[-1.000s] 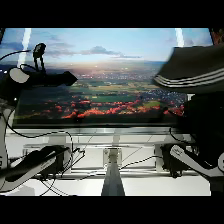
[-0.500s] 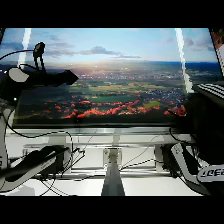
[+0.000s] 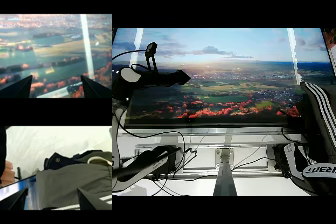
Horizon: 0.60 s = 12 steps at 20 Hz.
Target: Fold the clothes and pants, and hang the long-sleeved shirts on hangers.
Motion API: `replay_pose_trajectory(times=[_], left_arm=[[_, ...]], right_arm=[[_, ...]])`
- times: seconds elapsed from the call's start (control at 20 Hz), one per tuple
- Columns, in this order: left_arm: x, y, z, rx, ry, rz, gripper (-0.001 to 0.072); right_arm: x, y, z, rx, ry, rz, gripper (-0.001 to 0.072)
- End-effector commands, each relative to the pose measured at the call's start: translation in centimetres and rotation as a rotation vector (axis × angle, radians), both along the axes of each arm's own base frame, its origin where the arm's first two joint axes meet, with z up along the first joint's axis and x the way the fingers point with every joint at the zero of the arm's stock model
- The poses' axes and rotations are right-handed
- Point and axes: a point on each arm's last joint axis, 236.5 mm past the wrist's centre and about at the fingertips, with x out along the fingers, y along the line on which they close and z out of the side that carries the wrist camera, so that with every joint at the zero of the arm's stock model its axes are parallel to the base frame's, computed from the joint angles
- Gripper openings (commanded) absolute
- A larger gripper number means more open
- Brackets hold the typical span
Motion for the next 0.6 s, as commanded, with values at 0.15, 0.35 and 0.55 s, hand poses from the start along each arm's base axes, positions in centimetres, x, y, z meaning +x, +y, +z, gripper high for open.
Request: replay_pose_trajectory(times=[0.15,0.35,0.55], left_arm=[[0.0,0.0,0.0,0.000,0.000,0.001,0.0696],[0.0,0.0,0.0,0.000,0.000,0.001,0.0696],[0.0,0.0,0.0,0.000,0.000,0.001,0.0696]], right_arm=[[11.6,1.5,-2.8,0.125,0.012,0.574,0.0024],[22.2,10.3,-0.8,0.108,-0.159,1.247,0.0019],[25.9,17.9,0.3,-0.080,-0.092,1.561,0.0019]])
